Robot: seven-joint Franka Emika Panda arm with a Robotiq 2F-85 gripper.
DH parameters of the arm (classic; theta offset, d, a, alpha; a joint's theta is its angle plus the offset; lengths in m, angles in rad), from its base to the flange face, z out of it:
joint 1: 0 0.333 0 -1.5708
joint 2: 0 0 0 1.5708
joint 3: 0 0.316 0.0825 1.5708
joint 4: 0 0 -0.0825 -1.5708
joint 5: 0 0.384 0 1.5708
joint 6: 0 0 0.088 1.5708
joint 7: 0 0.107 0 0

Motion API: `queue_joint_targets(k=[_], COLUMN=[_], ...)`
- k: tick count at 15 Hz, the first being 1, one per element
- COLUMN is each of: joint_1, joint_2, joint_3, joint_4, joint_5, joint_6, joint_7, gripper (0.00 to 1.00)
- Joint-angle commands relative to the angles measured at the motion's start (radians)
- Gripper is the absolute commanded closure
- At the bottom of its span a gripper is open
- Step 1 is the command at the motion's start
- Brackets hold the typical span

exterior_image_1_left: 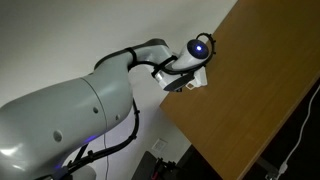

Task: Pick up the pen from the table and put it in the white mug cup.

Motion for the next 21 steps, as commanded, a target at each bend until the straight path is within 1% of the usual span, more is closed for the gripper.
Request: queue_joint_targets(k=[1, 6, 7, 8, 12, 13, 15, 16, 19, 20, 21], joint_1=[0.024, 0.129, 0.077, 0.091, 0.086, 0.085, 0.093, 0.135, 0.206, 0.24, 0.215], joint_2=[0.056, 0.071, 0.067, 0.068, 0.07, 0.07, 0.094, 0.076, 0.069, 0.063, 0.111], joint_3=[0.002, -0.071, -0.038, -0.047, -0.048, -0.048, -0.055, -0.102, -0.169, -0.2, -0.157], joint_4=[0.061, 0.131, 0.077, 0.084, 0.081, 0.081, 0.091, 0.112, 0.136, 0.146, 0.15], joint_5=[0.065, 0.26, 0.207, 0.214, 0.213, 0.213, 0.253, 0.318, 0.447, 0.494, 0.454], joint_6=[-0.051, -0.057, -0.022, -0.021, -0.021, -0.021, 0.033, 0.004, 0.016, 0.016, 0.057], joint_7=[0.0, 0.004, 0.0, 0.0, 0.0, 0.0, 0.02, 0.005, 0.004, 0.004, 0.039], gripper=[0.95, 0.95, 0.95, 0.79, 0.79, 0.95, 0.95, 0.95, 0.95, 0.95, 0.95])
